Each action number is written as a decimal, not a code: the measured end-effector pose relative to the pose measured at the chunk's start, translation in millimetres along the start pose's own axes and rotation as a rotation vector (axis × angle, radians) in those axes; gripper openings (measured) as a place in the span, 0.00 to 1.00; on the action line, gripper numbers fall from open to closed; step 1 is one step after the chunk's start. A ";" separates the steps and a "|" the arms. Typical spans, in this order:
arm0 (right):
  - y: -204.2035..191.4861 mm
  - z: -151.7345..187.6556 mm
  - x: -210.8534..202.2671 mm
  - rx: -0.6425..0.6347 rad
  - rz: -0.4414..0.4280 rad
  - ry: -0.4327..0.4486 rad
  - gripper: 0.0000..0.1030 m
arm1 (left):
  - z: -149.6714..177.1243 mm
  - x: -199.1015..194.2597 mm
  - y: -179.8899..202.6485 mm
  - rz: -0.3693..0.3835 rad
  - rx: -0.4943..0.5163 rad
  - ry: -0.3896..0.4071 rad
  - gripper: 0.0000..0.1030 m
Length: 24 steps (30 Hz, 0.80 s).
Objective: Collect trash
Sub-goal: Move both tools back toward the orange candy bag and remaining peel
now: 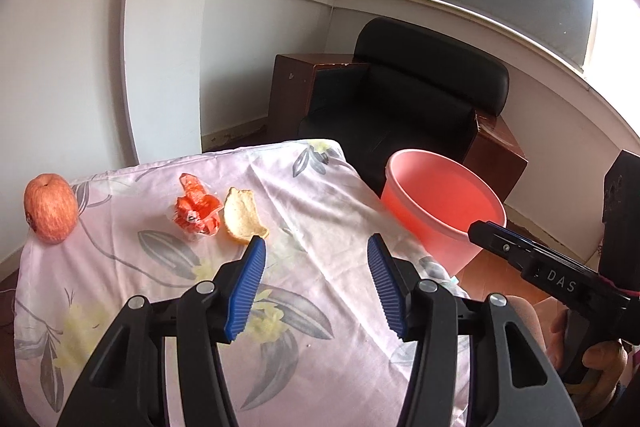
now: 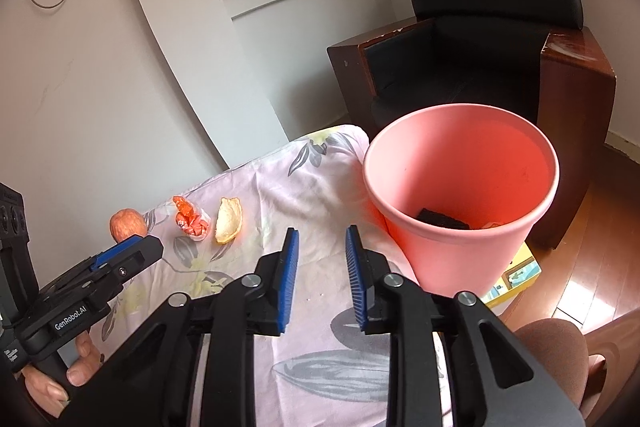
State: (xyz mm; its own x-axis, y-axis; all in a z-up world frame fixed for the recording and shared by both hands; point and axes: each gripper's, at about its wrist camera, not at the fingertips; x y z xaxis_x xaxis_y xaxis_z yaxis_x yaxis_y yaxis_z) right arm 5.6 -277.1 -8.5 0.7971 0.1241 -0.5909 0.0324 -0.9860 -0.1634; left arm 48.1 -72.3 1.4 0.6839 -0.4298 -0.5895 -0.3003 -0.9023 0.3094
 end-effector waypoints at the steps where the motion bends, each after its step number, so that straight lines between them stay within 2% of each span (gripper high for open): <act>1: -2.2 1.2 1.1 -0.002 -0.005 -0.001 0.34 | 1.2 -0.7 -4.4 -0.007 -0.005 0.000 0.51; 15: -18.6 11.4 24.8 -0.025 -0.044 -0.065 0.35 | 16.7 1.4 -63.1 -0.132 -0.064 -0.012 0.51; 24: -24.0 15.5 45.0 -0.027 -0.071 -0.115 0.35 | -8.0 28.0 -86.9 -0.160 -0.133 0.002 0.51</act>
State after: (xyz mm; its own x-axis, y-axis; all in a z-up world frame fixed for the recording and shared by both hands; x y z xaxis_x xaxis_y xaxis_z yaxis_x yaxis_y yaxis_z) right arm 31.3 -246.1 -43.4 0.7181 0.2044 -0.6652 0.1039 -0.9767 -0.1880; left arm 98.8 -5.7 -36.0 0.7171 -0.2809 -0.6378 -0.0972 -0.9465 0.3076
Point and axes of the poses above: each gripper's, at about its wrist camera, not at the fingertips, and x roughly the way its jaws point, y to its right, z to its underside, and after that the axes turned 10 degrees about -x, right-handed
